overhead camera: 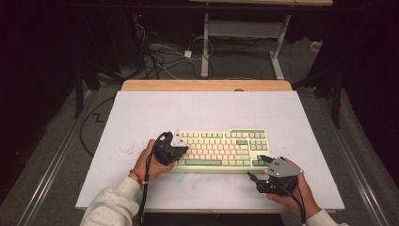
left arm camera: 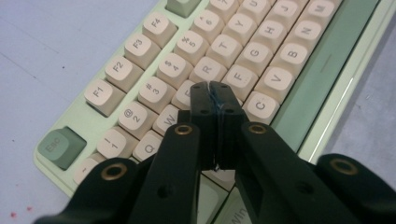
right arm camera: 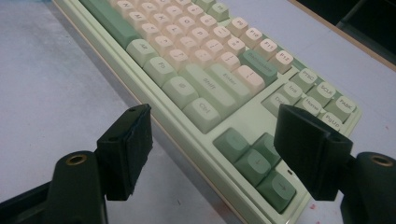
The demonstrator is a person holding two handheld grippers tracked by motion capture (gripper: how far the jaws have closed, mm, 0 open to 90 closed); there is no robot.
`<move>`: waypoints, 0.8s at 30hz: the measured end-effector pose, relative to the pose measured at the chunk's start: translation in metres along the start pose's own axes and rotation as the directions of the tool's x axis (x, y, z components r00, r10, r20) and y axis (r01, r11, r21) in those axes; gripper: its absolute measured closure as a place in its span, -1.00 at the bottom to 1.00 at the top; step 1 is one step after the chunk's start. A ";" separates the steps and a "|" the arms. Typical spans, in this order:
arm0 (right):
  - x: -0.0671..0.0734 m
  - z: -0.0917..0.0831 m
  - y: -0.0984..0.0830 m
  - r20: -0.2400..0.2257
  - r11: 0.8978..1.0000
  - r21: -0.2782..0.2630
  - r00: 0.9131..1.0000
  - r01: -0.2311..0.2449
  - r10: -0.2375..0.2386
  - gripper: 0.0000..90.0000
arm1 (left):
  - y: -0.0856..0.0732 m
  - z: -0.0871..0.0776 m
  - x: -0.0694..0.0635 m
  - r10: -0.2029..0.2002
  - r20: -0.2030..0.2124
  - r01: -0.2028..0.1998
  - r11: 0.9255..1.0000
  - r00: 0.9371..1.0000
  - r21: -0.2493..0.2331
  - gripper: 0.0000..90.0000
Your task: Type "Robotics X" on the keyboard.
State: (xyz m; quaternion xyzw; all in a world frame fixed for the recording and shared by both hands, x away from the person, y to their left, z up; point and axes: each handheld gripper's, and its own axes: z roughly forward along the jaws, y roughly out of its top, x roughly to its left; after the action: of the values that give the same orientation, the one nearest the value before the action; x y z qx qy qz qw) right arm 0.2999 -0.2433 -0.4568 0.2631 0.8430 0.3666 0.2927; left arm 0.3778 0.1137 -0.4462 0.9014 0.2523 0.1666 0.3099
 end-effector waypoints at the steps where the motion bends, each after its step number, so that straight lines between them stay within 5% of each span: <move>1: 0.000 0.000 0.000 0.001 1.000 0.000 1.000 0.000 0.000 -0.37 | 0.001 -0.001 0.000 0.001 -0.004 -0.001 1.000 1.000 -0.007 0.90; 24: -0.001 -0.001 0.001 0.012 1.000 -0.001 1.000 0.000 0.000 -0.37 | 0.009 -0.013 -0.014 0.048 0.013 -0.047 0.997 0.999 -0.062 0.93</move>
State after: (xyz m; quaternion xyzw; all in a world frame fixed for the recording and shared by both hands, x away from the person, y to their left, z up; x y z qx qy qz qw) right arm 0.2997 -0.2442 -0.4553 0.2652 0.8410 0.3655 0.2979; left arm 0.3634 0.1062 -0.4326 0.8983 0.2231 0.1751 0.3355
